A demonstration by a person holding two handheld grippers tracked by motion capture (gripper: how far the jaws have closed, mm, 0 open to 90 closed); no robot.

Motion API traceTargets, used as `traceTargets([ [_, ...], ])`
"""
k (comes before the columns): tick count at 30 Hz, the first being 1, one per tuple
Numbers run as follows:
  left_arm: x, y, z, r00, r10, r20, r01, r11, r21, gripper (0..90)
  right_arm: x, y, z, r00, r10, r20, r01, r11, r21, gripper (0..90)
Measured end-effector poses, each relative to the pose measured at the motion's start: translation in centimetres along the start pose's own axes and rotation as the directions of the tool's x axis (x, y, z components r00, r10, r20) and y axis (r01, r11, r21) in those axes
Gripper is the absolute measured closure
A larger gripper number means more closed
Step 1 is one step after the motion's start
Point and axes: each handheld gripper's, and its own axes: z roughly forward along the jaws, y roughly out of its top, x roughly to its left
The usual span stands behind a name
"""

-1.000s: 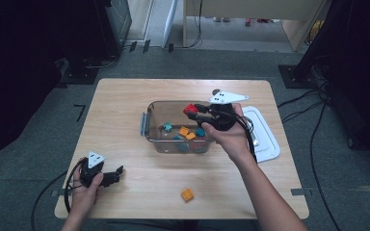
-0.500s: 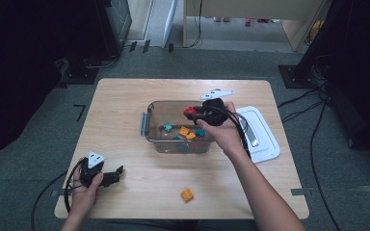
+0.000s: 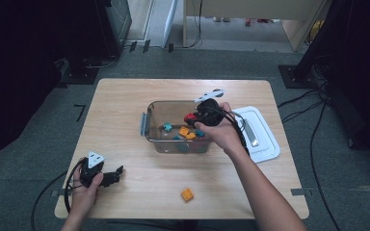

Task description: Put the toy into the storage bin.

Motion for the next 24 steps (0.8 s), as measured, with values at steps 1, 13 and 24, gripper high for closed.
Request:
traceTargets([
  [1,0.0,0.0,0.0,1.0,0.0,0.0,0.0,1.0,0.0,9.1,0.05,0.04,0.09,1.0,-0.001,0.001,0.001,1.0,0.013,59.9],
  [13,0.0,0.0,0.0,1.0,0.001,0.0,-0.001,1.0,0.0,9.1,-0.22,0.13,0.96,0.9999,0.009,-0.005,-0.009,0.997,0.081,59.2],
  [24,0.0,0.0,0.0,1.0,0.001,0.001,-0.001,1.0,0.0,9.1,-0.37,0.22,0.24,0.9988,0.035,-0.035,-0.034,0.999,0.025,40.5],
])
